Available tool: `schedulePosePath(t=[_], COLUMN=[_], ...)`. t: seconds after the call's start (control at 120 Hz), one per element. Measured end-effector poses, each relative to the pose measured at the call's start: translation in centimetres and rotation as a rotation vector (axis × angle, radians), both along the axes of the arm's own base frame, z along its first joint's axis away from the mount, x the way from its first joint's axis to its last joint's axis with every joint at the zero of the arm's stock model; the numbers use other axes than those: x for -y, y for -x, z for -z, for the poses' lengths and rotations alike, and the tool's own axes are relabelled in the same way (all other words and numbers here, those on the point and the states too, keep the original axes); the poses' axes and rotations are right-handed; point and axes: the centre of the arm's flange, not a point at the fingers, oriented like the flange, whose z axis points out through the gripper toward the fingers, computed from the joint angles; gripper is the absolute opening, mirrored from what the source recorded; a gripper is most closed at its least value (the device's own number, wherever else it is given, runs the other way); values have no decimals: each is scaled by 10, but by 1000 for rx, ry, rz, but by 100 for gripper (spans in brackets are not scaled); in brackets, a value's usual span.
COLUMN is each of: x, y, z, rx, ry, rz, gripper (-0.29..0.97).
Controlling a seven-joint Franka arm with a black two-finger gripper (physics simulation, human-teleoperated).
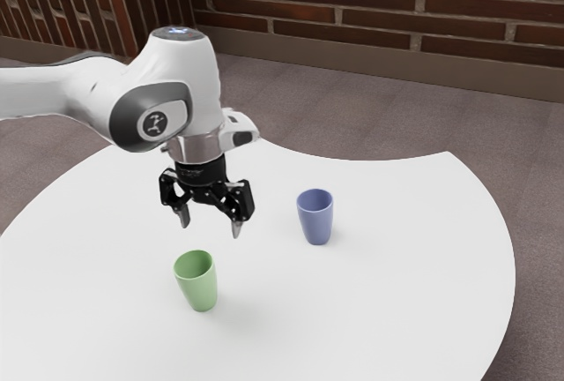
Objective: Place the left cup onto the right cup
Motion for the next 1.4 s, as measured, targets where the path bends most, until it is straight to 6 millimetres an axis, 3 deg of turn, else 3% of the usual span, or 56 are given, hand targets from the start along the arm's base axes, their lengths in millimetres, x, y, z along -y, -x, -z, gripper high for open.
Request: schedulePosePath(t=[0.275, 0.675, 0.925, 1.4], x=[-5, -15, -21, -29], y=[3, -13, -9, -15], z=[22, 47, 74, 90], rx=[-5, -4, -24, -20], ry=[4, 20, 14, 17], rz=[-21, -19, -9, -3], gripper=[68, 68, 68, 68])
